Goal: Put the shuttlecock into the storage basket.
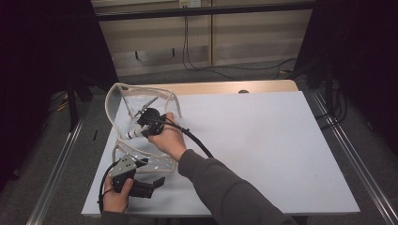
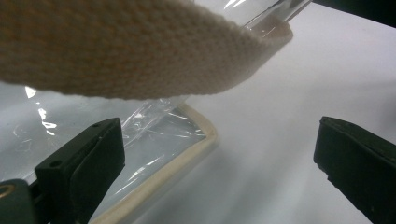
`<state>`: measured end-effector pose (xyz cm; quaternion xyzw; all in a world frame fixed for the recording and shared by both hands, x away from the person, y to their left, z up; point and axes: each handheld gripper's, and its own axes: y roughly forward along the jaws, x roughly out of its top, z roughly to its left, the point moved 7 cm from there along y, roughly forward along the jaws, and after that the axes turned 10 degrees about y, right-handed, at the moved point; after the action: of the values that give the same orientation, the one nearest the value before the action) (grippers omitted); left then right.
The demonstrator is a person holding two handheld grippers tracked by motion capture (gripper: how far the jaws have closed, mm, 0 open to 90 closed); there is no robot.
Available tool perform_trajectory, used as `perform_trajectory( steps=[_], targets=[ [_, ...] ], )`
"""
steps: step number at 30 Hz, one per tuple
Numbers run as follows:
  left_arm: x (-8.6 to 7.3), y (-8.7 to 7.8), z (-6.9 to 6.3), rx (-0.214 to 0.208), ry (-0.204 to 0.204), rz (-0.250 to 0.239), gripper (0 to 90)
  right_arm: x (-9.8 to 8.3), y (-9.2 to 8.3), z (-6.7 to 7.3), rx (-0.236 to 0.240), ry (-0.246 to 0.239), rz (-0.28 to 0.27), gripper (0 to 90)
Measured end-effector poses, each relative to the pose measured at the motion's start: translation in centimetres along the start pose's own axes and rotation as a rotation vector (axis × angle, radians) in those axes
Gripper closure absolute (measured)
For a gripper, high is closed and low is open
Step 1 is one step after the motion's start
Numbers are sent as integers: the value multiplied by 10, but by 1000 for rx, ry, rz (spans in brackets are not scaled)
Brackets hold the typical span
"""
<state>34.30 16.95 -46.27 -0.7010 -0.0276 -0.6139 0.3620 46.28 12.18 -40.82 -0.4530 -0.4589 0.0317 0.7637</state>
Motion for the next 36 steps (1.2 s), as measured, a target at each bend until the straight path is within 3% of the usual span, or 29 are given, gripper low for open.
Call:
perform_trajectory(
  steps=[4,6,8,14,26,36],
  targets=[
    [0,0,0,1,4,5,20,0,2,1,-15,-11,3,675],
    [0,0,0,1,-1,-1,20,0,2,2,-10,-9,6,664],
    [0,0,0,3,-3,1,20,1,1,1,-24,-3,-5,597],
    [0,0,0,1,1,3,20,0,2,0,-6,8,11,566],
    [0,-1,0,1,0,-2,20,0,0,-3,-30,29,8,483],
    [0,-1,0,1,8,3,20,2,-5,-5,-23,57,4,451]
  ],
)
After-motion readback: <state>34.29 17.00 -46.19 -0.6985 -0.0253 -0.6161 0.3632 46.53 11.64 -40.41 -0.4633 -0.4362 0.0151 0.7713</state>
